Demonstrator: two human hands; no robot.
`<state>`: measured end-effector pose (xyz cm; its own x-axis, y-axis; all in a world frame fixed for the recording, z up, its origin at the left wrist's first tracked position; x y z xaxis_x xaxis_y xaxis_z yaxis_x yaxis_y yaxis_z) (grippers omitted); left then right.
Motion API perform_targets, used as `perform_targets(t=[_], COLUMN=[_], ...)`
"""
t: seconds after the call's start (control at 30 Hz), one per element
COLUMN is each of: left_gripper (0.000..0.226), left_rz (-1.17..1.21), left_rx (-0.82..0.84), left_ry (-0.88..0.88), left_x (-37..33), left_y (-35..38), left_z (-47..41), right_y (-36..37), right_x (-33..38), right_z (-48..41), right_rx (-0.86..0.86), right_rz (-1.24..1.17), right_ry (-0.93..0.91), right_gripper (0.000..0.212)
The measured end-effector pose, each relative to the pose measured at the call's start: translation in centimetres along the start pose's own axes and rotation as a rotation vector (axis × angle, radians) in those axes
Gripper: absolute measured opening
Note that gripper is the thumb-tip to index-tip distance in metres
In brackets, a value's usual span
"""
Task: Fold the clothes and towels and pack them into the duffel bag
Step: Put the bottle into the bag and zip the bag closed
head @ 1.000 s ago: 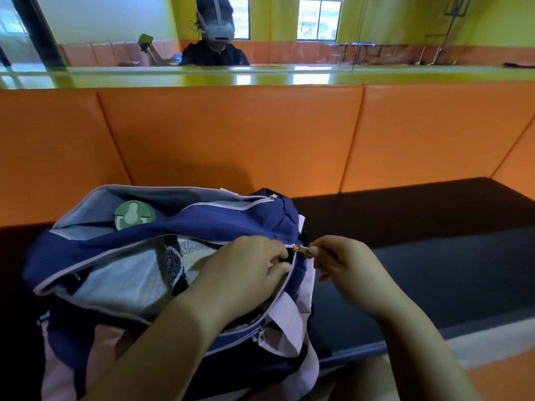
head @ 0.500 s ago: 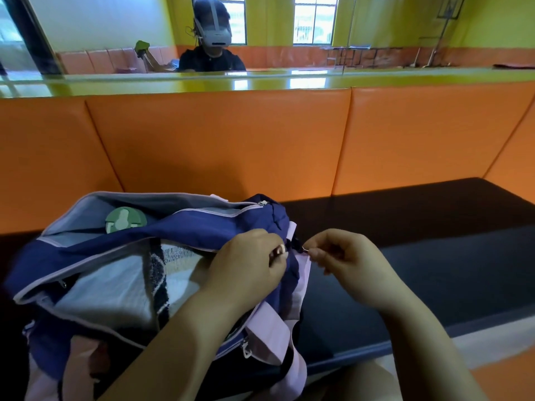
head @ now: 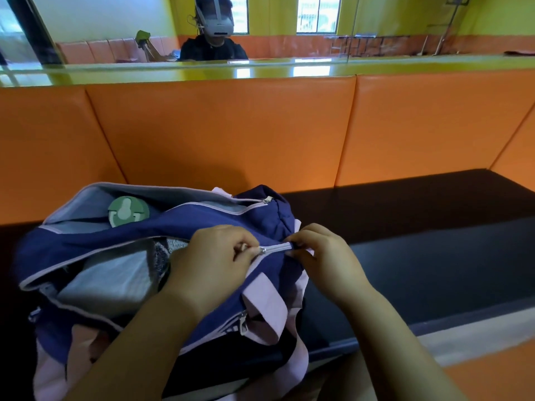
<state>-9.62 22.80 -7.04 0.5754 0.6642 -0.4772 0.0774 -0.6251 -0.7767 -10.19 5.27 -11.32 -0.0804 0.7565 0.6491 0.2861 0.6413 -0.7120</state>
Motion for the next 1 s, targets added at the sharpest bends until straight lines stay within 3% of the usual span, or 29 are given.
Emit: perform_targets(t=[0.27, 0.4, 0.5, 0.57, 0.7, 0.87, 1.0], left_gripper=[0.013, 0.01, 0.005, 0.005, 0.009, 0.032, 0.028], left_rz=[0.007, 0.006, 0.008, 0.024, 0.082, 0.086, 0.049], left_rx=[-0.068, -0.074, -0.066, -0.08, -0.15, -0.311, -0.354], left_ry=[-0.173, -0.138, -0.095, -0.084, -0.123, -0.175, -0.155], left_x=[3.6, 3.6, 3.4, 3.3, 4.4, 8.9, 9.9], left_y=[-4.7, -4.8, -4.6, -4.8, -6.1, -10.4, -11.2], left_z=[2.9, 3.5, 3.5, 3.8, 5.2, 8.6, 10.0], right_y=[0.2, 0.5, 1.9, 3.1, 3.0, 2.8, 3.6], right_x=[-0.4, 2.8, 6.9, 8.0, 6.4, 5.0, 8.1], right_z=[0.4, 0.9, 1.5, 1.5, 1.2, 1.8, 1.6], right_rx=[-0.058, -0.211, -0.153, -0.093, -0.052, -0.094, -0.123], right_rz=[0.081, 0.366, 0.396, 0.377, 0.232, 0.254, 0.329], right_ry=[0.137, -0.049, -0.266, -0.317, -0.244, -0.151, -0.195], right_gripper=[0.018, 0.023, 0.026, 0.021, 0.017, 0.015, 0.017])
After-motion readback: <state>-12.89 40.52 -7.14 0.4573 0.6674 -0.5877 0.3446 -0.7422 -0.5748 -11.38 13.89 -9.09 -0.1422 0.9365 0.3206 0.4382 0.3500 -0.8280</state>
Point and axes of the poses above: each hand's wrist, its own z-axis away from the middle knuckle, its own y-axis out of the palm, x = y × z, the point moved 5 cm from there along -z, towards the middle knuckle, and after that the axes turned 10 degrees about y, right-handed, at the moved point
